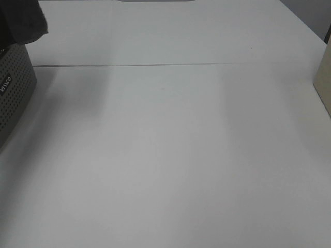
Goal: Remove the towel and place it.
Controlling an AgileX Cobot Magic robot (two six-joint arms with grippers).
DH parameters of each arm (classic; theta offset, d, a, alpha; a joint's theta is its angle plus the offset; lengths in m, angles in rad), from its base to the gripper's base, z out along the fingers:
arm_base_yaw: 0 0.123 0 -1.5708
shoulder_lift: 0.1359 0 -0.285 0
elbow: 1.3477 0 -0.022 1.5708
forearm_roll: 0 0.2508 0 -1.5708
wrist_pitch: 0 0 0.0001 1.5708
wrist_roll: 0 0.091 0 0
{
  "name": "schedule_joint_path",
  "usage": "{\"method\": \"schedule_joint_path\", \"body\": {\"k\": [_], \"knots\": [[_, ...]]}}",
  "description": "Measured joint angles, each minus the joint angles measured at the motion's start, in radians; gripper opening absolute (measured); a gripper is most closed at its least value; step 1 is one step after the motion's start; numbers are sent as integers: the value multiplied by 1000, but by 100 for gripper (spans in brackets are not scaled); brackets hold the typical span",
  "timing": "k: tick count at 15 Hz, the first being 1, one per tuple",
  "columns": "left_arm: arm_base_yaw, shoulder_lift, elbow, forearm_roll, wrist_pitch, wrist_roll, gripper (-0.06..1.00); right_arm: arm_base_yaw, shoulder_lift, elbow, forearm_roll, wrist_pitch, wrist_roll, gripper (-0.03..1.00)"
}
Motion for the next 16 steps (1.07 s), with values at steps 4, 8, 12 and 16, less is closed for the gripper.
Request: {"method": "schedule_joint_path", "body": {"k": [4,8,12,16], "knots": [[-135,0,-15,41,-9,7,0,0,0,0,0,0,0,71],[-227,0,-15,147,-12,8,0,0,0,0,0,0,0,71],[-317,0,-15,284,-44,8,0,0,0,0,6,-5,0,71],[-326,0,-15,372,-219,8,0,0,16,-9,184,-138,-4,71]]}}
